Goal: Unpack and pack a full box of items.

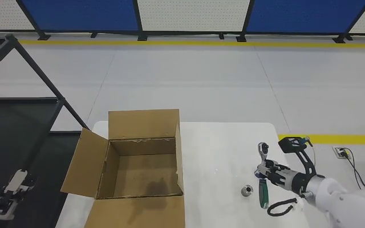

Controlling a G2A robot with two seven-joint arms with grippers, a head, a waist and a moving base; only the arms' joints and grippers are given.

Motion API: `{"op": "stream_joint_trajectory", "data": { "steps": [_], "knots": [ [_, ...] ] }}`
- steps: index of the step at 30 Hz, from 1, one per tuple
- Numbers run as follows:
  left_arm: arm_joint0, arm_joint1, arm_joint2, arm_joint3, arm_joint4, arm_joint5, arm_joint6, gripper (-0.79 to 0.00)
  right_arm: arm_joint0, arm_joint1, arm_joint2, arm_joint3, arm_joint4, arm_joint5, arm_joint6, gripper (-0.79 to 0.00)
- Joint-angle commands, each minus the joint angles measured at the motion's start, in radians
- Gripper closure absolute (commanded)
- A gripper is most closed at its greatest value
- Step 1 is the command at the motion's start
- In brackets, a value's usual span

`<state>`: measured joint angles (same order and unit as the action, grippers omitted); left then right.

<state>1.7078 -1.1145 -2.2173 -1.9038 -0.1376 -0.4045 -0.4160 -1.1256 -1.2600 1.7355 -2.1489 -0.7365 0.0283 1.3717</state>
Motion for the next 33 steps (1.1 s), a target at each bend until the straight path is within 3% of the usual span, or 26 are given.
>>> {"op": "stream_joint_trajectory", "data": {
  "steps": [1,5,11,17,22,33],
  "knots": [
    [0.0,0.0,0.0,0.0,0.0,0.0,0.0,-0.785,0.018,0.002,-0.037,-0.029,0.008,-0.028,-0.045,0.0],
    [0.007,0.0,0.012,-0.009,0.019,0.002,-0.013,-0.785,0.127,0.004,-0.168,-0.045,0.011,-0.069,-0.052,0.0],
    [0.034,-0.004,0.015,-0.01,0.042,-0.03,-0.014,-0.785,0.423,-0.014,-0.475,0.032,-0.02,-0.061,-0.044,0.0],
    [0.062,-0.009,0.014,-0.017,0.04,-0.05,-0.008,-0.785,0.76,-0.073,-0.781,0.233,0.018,0.011,-0.089,0.0],
    [0.083,-0.013,0.024,-0.02,0.046,-0.066,-0.007,-0.785,0.946,-0.144,-0.976,0.441,0.106,0.092,-0.171,0.0],
    [0.083,-0.021,0.013,0.016,0.138,-0.019,0.098,-0.785,0.965,-0.152,-0.997,0.471,0.118,0.096,-0.173,0.0]
  ]
}}
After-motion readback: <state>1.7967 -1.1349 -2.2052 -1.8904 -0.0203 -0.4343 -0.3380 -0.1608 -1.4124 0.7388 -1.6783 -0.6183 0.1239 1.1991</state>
